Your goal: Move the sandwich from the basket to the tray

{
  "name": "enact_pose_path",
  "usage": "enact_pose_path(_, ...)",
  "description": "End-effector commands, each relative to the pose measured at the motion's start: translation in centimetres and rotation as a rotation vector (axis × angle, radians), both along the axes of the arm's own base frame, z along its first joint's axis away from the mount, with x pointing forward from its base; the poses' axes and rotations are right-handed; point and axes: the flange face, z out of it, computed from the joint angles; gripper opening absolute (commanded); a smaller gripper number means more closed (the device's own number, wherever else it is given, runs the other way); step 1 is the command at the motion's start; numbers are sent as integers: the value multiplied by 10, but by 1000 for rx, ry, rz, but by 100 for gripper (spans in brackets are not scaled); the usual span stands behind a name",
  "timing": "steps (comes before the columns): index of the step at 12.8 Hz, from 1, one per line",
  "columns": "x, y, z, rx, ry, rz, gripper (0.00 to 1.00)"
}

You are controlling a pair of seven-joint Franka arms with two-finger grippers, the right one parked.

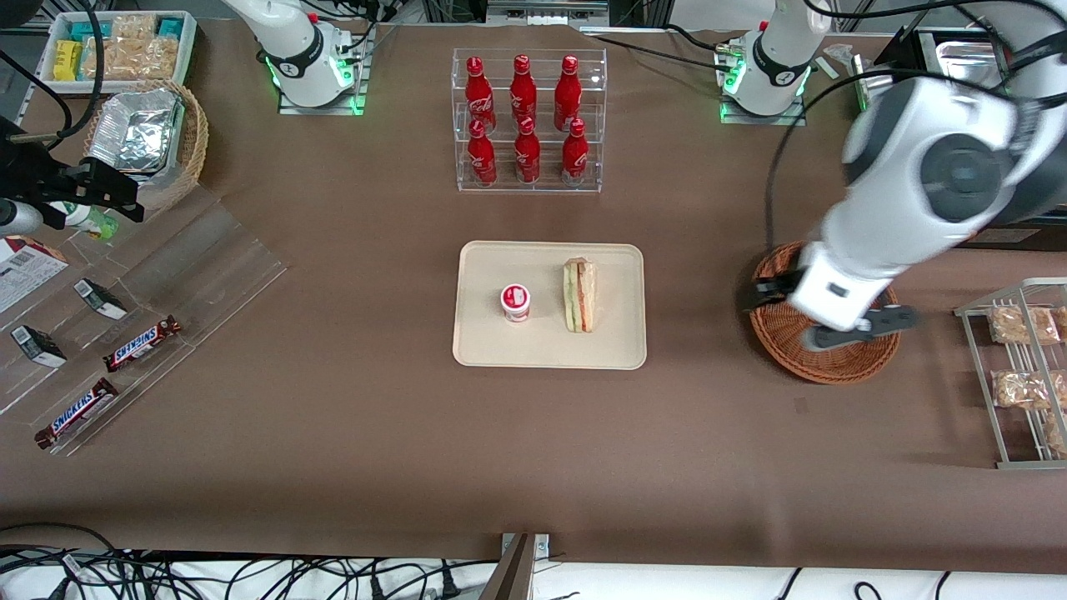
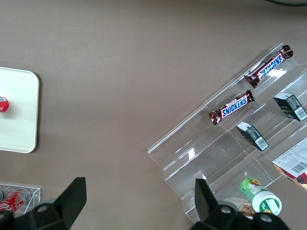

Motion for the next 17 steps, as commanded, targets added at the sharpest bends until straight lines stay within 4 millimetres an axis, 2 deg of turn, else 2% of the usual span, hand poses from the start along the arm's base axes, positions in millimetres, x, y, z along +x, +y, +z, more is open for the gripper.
enact_pose_path(1,11,54,5,-43,15,-42,100)
enact_pose_path(6,15,117,6,-62,18,-139,100)
enact_pose_path(8,16,126,5,-78,16,-182,100)
enact_pose_path(9,16,140,3,-77,17,-188,100)
enact_pose_path(10,17,145,-1,-75,21,-232,100)
enact_pose_path(11,17,159,-9,-67,45,-290,100)
enact_pose_path(12,13,164,-16,-92,88,-321,100)
enact_pose_path(13,13,179,-13,-102,93,-313,100)
enact_pose_path(14,17,185,4,-89,61,-320,100)
enact_pose_path(17,20,176,-7,-65,89,-344,100)
